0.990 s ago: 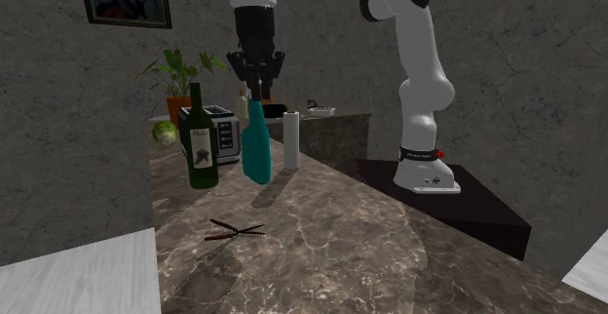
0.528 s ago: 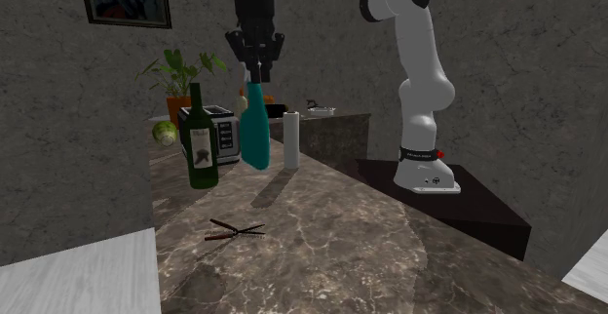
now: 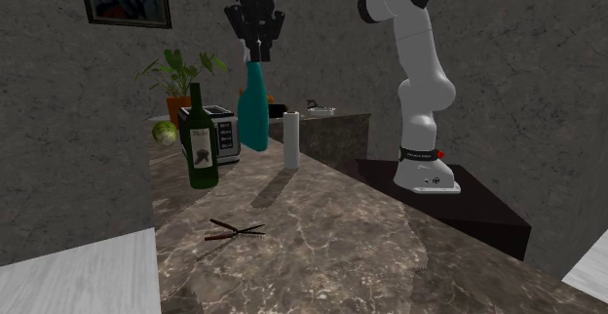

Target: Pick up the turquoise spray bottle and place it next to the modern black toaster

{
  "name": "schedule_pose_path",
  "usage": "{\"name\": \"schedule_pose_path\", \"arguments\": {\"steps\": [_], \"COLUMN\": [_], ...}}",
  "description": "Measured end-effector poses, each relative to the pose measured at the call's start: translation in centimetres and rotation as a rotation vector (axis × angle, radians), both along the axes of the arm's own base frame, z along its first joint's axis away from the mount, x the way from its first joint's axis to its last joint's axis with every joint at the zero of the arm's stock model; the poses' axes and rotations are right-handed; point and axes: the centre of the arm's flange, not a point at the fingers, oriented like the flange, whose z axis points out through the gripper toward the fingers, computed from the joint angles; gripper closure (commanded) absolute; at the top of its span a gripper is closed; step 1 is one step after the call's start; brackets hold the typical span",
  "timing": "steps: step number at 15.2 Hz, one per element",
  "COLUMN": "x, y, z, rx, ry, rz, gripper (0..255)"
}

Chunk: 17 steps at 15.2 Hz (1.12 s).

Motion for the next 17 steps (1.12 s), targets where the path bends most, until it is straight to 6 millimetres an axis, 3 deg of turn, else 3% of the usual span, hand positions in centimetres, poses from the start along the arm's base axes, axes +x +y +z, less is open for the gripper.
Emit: {"name": "schedule_pose_path", "arguments": {"steps": [17], "x": [0.2], "y": [0.1], "z": [9.0], "rx": [0.001], "ry": [0.0], "rz": [0.001], "gripper": [255]}}
